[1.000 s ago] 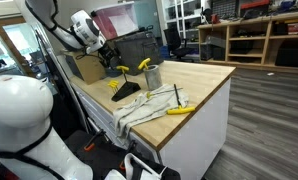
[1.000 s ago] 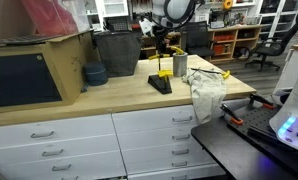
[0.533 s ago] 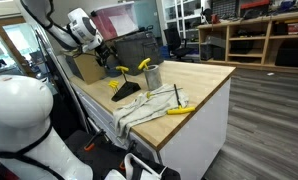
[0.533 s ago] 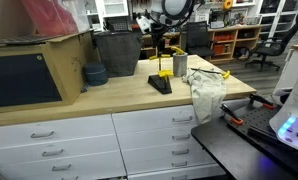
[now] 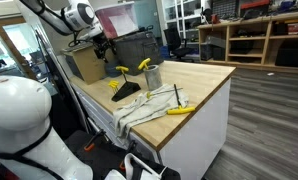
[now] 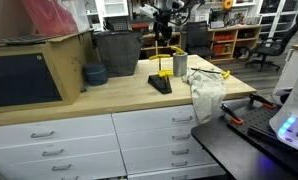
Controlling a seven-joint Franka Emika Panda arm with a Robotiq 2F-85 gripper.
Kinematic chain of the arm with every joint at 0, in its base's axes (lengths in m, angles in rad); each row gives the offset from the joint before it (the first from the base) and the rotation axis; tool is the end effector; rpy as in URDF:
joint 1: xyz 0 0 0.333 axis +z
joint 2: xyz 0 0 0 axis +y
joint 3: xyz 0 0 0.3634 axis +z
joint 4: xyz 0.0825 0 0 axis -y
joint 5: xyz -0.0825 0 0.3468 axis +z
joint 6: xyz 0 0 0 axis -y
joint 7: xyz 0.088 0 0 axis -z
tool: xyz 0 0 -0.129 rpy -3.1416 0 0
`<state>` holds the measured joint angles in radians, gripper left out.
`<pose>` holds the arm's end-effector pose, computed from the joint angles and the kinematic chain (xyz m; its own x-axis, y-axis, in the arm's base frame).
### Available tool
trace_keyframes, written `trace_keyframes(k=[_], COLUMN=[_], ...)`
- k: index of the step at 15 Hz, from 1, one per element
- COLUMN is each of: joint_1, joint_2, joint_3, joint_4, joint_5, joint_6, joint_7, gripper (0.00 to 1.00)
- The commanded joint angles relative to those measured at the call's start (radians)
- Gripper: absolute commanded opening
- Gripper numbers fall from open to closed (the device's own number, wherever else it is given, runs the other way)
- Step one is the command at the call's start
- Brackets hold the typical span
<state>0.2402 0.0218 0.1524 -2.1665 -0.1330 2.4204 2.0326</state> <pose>0.4966 0.2025 0.4559 0.0209 -0.9998 -0.0065 -0.9685 -0.0186 -0.2483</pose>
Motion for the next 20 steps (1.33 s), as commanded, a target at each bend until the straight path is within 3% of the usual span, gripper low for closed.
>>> trace_keyframes(k=[1,10,11,12,20], joint_1=[-0.057,-0.148,-0.152,-0.153,-0.149], joint_2=[-0.05,-0.082,-0.074,-0.069,-0.057], joint_3=[-0.017,-0.068,-0.068,-0.063,-0.053], joint_4=[0.009,0.048,0.063,0.035,0.046], joint_5=[0.059,0.002,-0.002,0.011,-0.012], joint_6=[-0.086,-0.185,-0.192,-0.149,-0.153], joint_7=[-0.227,-0.841,-0.872,-0.798,-0.848], gripper=[1.0,1.0,1.0,1.0,1.0])
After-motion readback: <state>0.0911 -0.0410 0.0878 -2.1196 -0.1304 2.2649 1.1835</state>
